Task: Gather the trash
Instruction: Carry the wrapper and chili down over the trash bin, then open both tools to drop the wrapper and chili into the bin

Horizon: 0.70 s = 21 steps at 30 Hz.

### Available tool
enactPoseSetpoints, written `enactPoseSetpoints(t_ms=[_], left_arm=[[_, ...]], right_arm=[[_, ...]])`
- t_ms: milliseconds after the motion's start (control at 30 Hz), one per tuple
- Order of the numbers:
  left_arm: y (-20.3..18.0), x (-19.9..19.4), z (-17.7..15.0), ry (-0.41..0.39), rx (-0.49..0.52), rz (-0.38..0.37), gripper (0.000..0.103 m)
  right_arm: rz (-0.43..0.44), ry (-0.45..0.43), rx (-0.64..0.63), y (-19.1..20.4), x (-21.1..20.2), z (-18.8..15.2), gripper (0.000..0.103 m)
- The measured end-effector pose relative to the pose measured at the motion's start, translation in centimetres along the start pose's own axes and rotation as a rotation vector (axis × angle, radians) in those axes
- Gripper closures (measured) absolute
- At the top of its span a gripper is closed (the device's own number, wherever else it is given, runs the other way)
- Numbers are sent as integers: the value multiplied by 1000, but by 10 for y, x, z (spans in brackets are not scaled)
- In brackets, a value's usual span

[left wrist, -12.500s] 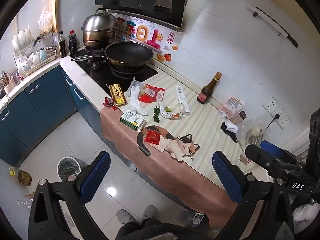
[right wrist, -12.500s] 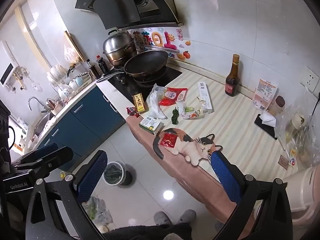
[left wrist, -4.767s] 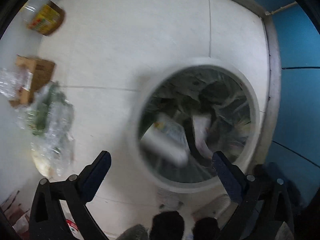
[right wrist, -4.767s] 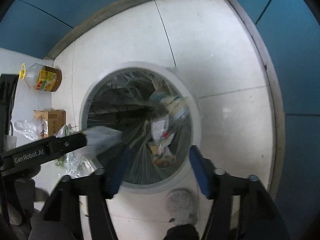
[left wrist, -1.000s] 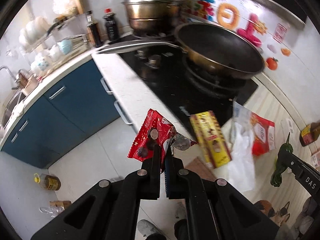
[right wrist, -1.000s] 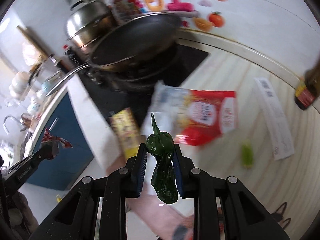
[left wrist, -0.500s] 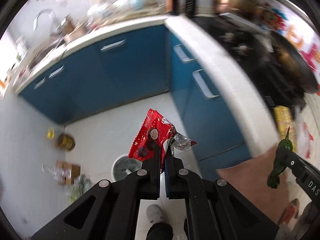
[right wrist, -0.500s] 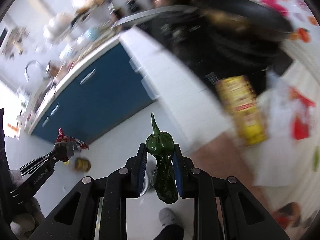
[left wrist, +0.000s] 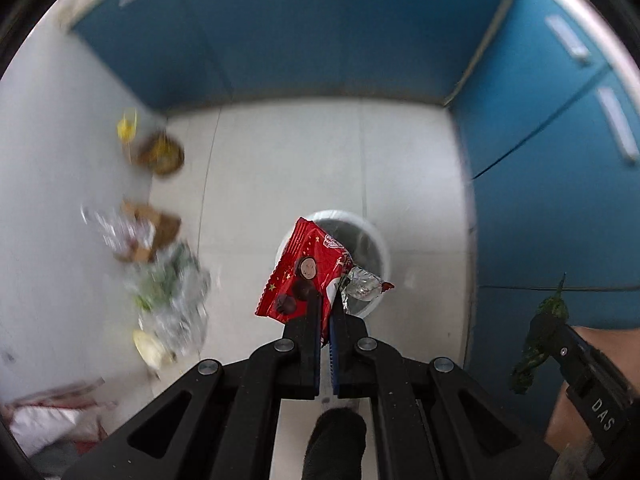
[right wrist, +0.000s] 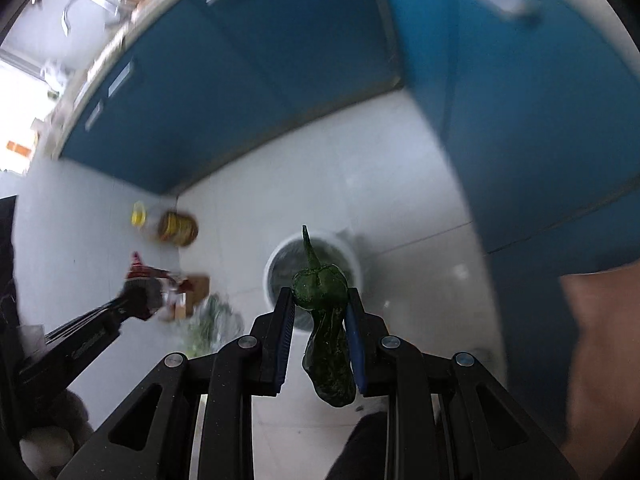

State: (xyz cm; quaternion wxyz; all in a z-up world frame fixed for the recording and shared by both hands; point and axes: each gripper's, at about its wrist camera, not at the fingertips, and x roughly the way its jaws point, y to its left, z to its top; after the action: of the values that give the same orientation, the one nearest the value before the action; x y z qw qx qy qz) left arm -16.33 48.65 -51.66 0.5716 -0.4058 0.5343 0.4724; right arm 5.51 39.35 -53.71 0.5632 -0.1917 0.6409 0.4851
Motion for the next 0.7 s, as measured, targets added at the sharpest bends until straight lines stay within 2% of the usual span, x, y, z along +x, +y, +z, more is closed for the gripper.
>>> enactPoseSetpoints(t_ms=[133, 267, 400, 467, 500, 533, 567, 600, 633, 700], left_arm=[[32, 99, 1, 123, -82, -62, 102], [49, 197, 2, 239, -150, -161, 100], [51, 260, 4, 284, -136, -149, 97], [52, 278, 3, 296, -118, -131, 96], [50, 280, 3, 293, -110, -123, 85], [49, 280, 2, 286, -99, -112, 73], [50, 279, 4, 273, -88, -101, 38], [50, 273, 4, 249, -74, -84, 6], [49, 267, 5, 232, -60, -67, 0], [51, 255, 4, 219, -44, -37, 0]], right_arm=[[39, 72, -12, 4, 102, -12, 77], [79, 154, -3, -2, 209, -22, 76], [59, 236, 0, -16, 295, -29, 74], [37, 275, 0, -22, 330, -31, 72], [35, 287, 0, -26, 340, -32, 69], [24, 290, -4, -27, 349, -32, 58], [13, 291, -15, -27, 354, -32, 45], [-2, 288, -26, -28, 355, -32, 41], [-11, 282, -35, -26, 354, -30, 36], [-74, 264, -89, -18, 346, -29, 21]])
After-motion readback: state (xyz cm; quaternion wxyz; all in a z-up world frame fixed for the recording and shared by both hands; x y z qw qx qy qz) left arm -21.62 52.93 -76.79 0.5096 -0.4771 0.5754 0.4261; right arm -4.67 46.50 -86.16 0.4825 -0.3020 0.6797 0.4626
